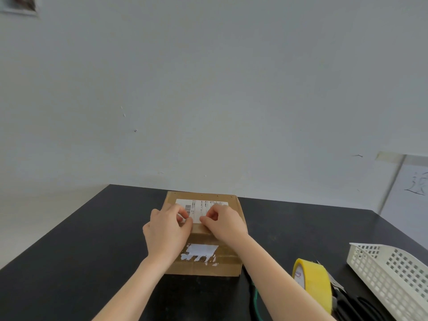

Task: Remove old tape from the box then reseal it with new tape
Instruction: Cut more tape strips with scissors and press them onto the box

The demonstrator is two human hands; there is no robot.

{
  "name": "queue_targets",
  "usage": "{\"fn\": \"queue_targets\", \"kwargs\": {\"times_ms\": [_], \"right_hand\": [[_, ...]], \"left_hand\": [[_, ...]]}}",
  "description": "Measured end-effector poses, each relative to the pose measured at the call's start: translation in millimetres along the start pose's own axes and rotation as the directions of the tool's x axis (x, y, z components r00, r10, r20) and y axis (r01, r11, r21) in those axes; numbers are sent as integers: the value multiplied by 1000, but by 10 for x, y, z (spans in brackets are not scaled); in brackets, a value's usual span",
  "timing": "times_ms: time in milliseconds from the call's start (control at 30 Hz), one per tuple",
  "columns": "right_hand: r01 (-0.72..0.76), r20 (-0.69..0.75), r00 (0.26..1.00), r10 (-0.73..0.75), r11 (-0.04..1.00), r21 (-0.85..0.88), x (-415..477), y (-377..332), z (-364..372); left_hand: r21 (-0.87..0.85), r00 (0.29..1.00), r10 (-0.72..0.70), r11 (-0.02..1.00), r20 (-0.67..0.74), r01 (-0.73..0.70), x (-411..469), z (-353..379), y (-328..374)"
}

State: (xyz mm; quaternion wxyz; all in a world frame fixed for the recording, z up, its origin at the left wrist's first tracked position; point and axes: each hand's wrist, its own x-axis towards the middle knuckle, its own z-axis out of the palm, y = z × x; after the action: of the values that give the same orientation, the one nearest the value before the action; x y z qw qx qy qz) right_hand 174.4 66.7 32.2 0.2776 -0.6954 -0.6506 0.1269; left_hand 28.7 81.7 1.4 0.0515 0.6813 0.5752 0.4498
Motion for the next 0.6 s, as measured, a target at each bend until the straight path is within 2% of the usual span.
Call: {"fn": "queue_targets", "kwargs": {"times_ms": [167,300,367,500,600], "right_hand": [[5,71,997,-16,987,158,1,90,-99],[-17,82,997,0,977,211,-12,104,-138],[-26,103,995,2,972,234,-32,93,-172],[-77,135,991,19,896,438,-115,138,-388],[-56,65,997,29,878,475,-212,292,-589]], "left_hand": [[9,999,-32,999,36,32,-13,-26,49],[38,998,-44,998,33,43,11,-21,63],[82,999,-25,996,25,23,16,-14,79],[140,997,-5,990,77,-6,82,-59,127],[128,991,117,984,57,-124,34,-90,215]]}}
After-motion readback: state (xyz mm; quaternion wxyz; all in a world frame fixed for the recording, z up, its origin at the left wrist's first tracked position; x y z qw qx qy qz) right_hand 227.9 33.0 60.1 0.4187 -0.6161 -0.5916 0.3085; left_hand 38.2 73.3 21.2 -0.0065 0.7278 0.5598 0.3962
